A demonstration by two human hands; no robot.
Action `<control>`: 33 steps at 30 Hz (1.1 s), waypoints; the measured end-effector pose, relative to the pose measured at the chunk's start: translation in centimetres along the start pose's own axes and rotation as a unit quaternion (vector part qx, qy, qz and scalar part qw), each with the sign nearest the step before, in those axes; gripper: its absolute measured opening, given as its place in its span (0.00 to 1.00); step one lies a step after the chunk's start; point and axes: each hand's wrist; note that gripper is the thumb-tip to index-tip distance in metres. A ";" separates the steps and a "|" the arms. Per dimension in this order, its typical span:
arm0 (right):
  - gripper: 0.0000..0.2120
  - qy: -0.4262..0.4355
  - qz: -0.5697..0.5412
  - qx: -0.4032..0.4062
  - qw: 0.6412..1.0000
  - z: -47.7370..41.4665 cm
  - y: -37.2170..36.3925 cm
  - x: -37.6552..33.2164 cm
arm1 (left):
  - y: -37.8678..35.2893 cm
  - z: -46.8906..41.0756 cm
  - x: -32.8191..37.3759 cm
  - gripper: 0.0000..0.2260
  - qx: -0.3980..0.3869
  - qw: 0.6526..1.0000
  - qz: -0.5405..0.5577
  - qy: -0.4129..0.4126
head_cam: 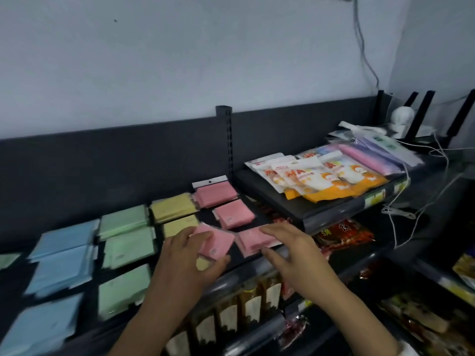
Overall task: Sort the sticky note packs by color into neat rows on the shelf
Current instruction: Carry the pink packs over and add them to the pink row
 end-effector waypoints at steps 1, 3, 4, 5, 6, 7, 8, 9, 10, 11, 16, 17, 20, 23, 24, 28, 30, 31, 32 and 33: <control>0.19 0.000 0.005 -0.003 1.000 0.0 0.9 1.1 | -0.8 -0.4 1.1 0.27 0.006 1.000 -0.004 0.007; 0.19 0.004 0.012 -0.011 1.000 0.1 2.3 2.9 | -2.2 -1.3 2.9 0.26 0.013 1.000 -0.020 0.020; 0.19 0.006 0.011 -0.013 1.000 0.0 2.9 3.7 | -2.9 -1.8 3.6 0.26 0.013 0.999 -0.028 0.027; 0.19 0.006 0.008 -0.013 1.000 -0.1 3.3 4.4 | -3.5 -2.2 4.3 0.26 0.015 0.999 -0.032 0.034; 0.19 0.006 0.004 -0.014 1.000 -0.1 3.8 5.1 | -4.1 -2.7 5.0 0.25 0.017 0.998 -0.034 0.040; 0.19 0.005 0.002 -0.015 1.000 -0.1 4.1 5.7 | -4.7 -3.2 5.7 0.25 0.020 0.998 -0.038 0.045; 0.18 0.004 0.000 -0.015 1.000 -0.1 4.4 6.3 | -5.2 -3.6 6.4 0.24 0.020 0.997 -0.045 0.052; 0.18 0.004 -0.004 -0.014 1.000 -0.2 4.6 6.8 | -5.6 -4.1 7.1 0.24 0.017 0.997 -0.055 0.061; 0.18 0.004 -0.006 -0.014 1.000 -0.3 4.8 7.2 | -6.1 -4.6 7.7 0.25 0.015 0.995 -0.065 0.068; 0.18 0.005 -0.008 -0.015 1.000 -0.4 4.9 7.5 | -6.5 -5.1 8.2 0.25 0.015 0.994 -0.077 0.074; 0.19 0.012 -0.012 -0.022 1.000 -0.9 5.3 8.7 | -8.5 -6.3 8.8 0.27 0.011 0.987 -0.136 0.088; 0.19 0.012 -0.013 -0.026 1.000 -1.0 5.3 8.9 | -8.9 -6.2 8.8 0.27 0.000 0.985 -0.150 0.090; 0.18 0.011 -0.008 -0.034 0.999 -1.2 5.4 9.8 | -9.6 -5.5 8.6 0.27 -0.022 0.980 -0.178 0.084; 0.18 0.011 -0.011 -0.037 0.999 -1.5 5.4 10.3 | -9.6 -5.2 8.4 0.25 -0.029 0.975 -0.206 0.072; 0.18 0.014 -0.014 -0.038 0.999 -1.6 5.3 10.3 | -9.5 -5.2 8.2 0.25 -0.031 0.973 -0.216 0.069; 0.18 0.033 -0.028 -0.051 0.998 -1.8 4.7 9.6 | -9.6 -5.1 7.8 0.25 -0.023 0.966 -0.250 0.067; 0.18 0.041 -0.030 -0.055 0.997 -1.9 4.4 9.3 | -9.3 -4.8 7.4 0.25 -0.005 0.965 -0.254 0.068; 0.18 0.046 -0.032 -0.055 0.997 -2.0 4.3 9.1 | -9.1 -4.6 7.1 0.26 0.005 0.963 -0.260 0.065; 0.18 0.052 -0.035 -0.053 0.997 -2.2 4.2 8.8 | -8.8 -4.3 6.7 0.26 0.015 0.963 -0.261 0.061; 0.18 0.056 -0.038 -0.053 0.996 -2.3 3.9 8.5 | -8.4 -3.9 6.3 0.26 0.026 0.964 -0.258 0.058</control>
Point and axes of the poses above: each hand's wrist, its own z-axis away from the middle knuckle, its own y-axis out of the back of the hand, x = y × z, and after that the axes turned 5 degrees about -x, right-handed
